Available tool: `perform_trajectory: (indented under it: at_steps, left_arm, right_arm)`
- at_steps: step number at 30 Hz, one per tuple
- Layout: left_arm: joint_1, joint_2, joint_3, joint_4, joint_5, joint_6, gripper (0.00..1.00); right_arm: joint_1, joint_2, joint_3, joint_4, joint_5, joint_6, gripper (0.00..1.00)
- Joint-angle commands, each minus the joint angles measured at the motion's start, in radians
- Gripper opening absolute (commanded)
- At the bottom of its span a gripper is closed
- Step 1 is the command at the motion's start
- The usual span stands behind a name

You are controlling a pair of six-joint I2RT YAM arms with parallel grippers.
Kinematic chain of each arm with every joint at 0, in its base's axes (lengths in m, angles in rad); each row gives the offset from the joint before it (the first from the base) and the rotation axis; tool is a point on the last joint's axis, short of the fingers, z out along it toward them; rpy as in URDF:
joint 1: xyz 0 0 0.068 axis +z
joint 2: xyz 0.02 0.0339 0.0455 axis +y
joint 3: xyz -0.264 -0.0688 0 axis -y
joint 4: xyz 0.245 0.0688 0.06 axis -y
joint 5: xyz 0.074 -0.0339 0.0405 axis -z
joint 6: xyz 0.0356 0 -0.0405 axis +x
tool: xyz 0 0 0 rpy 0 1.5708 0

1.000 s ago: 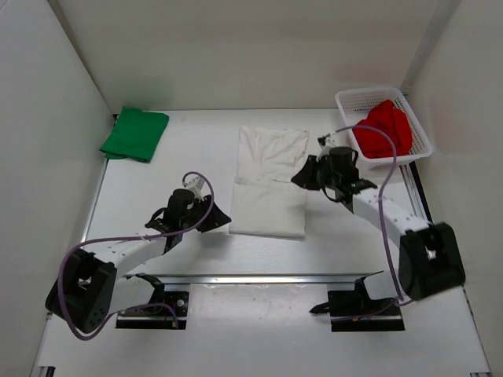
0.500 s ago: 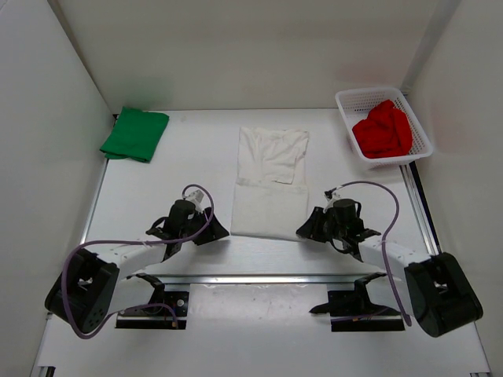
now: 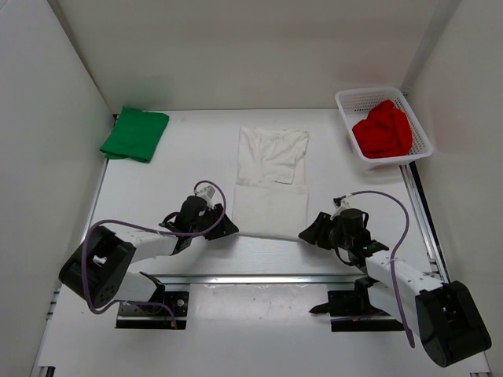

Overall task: Fold and stack the t-shirts
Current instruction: Grab one side of the 2/3 rectangular tshirt with both arms, then fold the long partially folded tshirt into a neat square

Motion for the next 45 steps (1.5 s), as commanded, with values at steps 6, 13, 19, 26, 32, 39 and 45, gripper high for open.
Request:
perform_trajectory:
  at_steps: [6,13,19,26,32,39,45]
  left_arm:
    - [0.009,0.054,0.029,-0.036,-0.036,0.011,0.27]
    - [-0.008,-0.044,0.017,-0.128,-0.044,0.021,0.0]
    - [-0.057,-0.335,-0.049,-0.453,-0.104,0.08,0.0]
    - [-0.129,-0.653,0.084,-0.743,-0.062,0.043,0.0]
    - [-0.056,-0.483,0.431,-0.698,-0.053,0.103,0.0]
    - [0.05,-0.083,0.641,-0.461,-0.002,0.087,0.0]
    - [0.142,0.297,0.902,-0.436,-0.048,0.101,0.0]
  right_arm:
    - [0.028,0.136,0.014,0.069,-0.044,0.029,0.24]
    - [0.106,0.021,0.028,-0.003,0.024,0.057,0.0]
    - [0.346,-0.339,-0.061,-0.271,0.165,0.227,0.0]
    - [0.672,-0.544,0.116,-0.569,0.439,0.375,0.0]
    - [0.285,-0.3,0.4,-0.575,0.228,0.045,0.0]
    - [-0.209,0.06,0.524,-0.348,-0.148,-0.147,0.0]
    - [-0.221,0.46,0.783,-0.271,-0.14,-0.196,0.0]
